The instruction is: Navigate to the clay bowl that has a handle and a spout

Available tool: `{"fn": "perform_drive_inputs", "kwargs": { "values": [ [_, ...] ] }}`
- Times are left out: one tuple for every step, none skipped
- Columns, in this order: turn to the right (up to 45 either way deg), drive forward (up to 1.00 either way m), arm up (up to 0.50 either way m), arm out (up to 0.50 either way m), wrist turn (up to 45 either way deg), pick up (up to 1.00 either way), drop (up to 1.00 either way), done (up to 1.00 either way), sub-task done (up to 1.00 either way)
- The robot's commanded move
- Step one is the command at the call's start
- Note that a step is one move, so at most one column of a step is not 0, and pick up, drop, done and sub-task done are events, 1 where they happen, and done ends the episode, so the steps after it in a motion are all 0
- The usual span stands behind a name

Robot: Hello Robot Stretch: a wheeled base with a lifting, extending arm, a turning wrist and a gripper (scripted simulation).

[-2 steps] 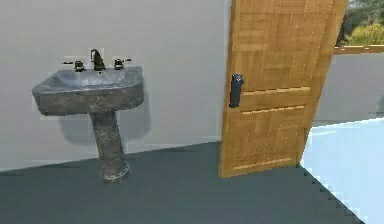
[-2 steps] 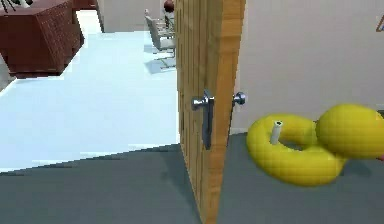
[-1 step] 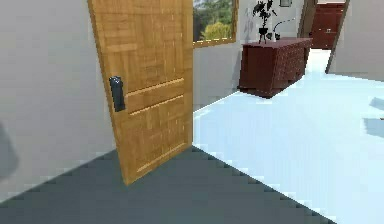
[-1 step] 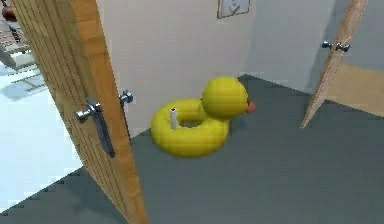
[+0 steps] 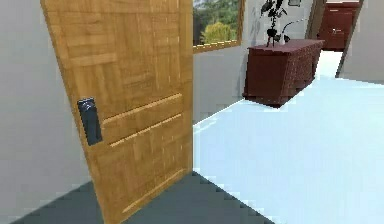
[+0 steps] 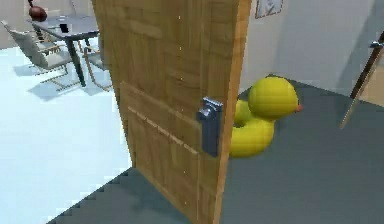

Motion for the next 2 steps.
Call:
{"fn": "perform_drive_inputs", "kwargs": {
  "values": [
    [33.0, 0.0, 0.0, 0.0, 0.0, 0.0, 0.0, 0.0, 0.0],
    [0.0, 0.2, 0.0, 0.0, 0.0, 0.0, 0.0, 0.0, 0.0]
  ]
}}
